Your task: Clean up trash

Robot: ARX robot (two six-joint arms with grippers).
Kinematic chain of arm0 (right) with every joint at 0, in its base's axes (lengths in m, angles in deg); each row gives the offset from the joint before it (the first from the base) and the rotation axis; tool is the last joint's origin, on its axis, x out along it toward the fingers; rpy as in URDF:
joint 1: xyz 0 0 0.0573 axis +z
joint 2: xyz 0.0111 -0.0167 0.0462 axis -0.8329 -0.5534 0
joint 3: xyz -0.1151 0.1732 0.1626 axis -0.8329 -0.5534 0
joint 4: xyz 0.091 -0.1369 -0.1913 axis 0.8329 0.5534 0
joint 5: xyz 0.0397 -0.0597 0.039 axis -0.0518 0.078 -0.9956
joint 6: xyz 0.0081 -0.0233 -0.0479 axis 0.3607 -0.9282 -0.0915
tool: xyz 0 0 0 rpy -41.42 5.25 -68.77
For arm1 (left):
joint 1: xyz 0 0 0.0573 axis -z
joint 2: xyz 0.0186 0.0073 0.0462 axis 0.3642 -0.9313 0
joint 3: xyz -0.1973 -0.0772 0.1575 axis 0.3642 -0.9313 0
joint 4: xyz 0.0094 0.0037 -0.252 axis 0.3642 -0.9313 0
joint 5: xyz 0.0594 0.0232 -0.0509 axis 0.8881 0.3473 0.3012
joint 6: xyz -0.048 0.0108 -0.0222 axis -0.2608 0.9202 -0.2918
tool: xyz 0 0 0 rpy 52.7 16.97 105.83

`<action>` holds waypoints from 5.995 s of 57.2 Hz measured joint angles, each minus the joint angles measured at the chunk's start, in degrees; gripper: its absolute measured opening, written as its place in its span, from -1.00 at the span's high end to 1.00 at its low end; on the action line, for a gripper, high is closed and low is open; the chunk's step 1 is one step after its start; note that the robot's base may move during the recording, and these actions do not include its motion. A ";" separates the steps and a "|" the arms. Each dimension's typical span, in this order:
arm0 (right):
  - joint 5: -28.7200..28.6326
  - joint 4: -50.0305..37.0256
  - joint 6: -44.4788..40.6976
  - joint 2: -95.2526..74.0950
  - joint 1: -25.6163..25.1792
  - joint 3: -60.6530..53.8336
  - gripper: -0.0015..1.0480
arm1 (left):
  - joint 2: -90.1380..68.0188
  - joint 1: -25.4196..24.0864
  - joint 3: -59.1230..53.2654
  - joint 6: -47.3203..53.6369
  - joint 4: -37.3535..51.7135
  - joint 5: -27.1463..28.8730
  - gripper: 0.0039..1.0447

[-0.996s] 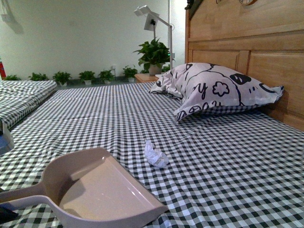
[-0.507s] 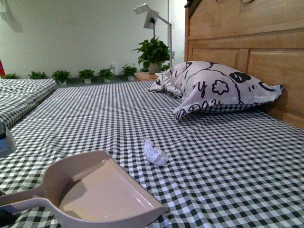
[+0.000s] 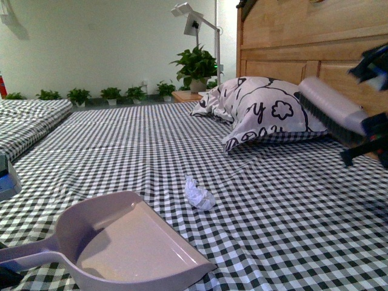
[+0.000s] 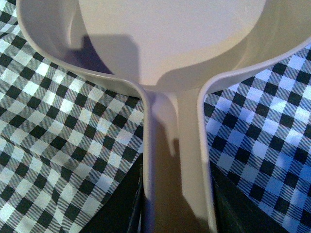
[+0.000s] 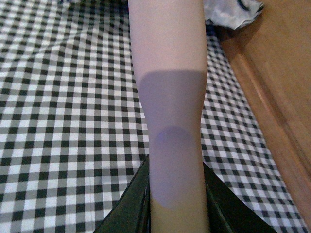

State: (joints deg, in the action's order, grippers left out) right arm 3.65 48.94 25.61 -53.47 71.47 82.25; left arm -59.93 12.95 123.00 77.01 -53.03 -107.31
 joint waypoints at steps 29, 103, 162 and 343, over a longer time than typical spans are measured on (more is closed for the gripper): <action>-2.49 6.16 -2.36 -20.00 7.15 5.03 0.61 | 0.00 0.00 0.00 0.00 0.00 0.00 0.47; -2.99 1.01 -8.85 -21.55 6.12 6.78 0.62 | 0.00 0.00 0.00 0.09 0.00 0.02 0.47; -30.25 12.31 -7.63 -8.22 2.27 2.62 0.62 | 0.00 0.11 0.00 0.57 0.00 0.00 0.47; -20.85 19.04 25.55 57.86 0.85 -3.50 0.62 | 76.96 22.36 -33.14 -54.53 35.23 60.65 0.48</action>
State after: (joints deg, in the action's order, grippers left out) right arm -17.20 67.98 51.17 4.38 72.32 78.75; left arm 17.03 35.31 89.86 22.47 -17.79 -46.66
